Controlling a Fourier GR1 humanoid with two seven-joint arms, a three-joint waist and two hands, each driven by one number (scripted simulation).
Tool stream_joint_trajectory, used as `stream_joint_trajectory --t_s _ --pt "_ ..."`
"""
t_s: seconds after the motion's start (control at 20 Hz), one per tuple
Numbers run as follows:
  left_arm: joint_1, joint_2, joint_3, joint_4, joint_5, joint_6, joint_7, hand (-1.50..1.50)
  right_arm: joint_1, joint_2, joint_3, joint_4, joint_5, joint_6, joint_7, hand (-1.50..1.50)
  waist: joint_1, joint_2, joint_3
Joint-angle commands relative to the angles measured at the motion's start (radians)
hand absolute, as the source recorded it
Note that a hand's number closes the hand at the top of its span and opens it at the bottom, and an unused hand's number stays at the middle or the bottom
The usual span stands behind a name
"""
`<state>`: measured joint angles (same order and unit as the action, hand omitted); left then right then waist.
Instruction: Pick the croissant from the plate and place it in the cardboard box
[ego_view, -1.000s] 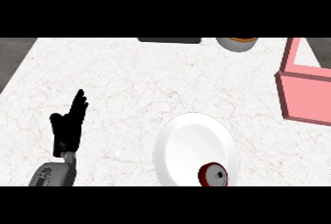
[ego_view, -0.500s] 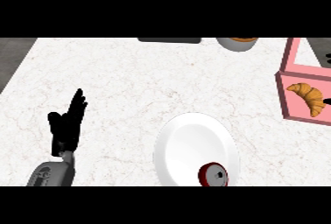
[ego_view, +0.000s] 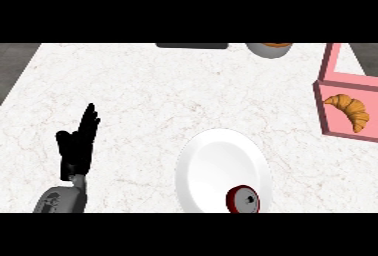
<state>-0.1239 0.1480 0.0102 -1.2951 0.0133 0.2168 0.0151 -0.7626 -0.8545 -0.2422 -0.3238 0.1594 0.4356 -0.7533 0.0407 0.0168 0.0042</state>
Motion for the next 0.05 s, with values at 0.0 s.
stream_joint_trajectory --t_s 0.0 --pt "0.026 0.008 0.0 -0.059 0.009 -0.007 0.029 0.0 -0.009 -0.081 -0.085 0.093 -0.085 0.179 -0.028 -1.5 -0.002 -0.005 0.001"
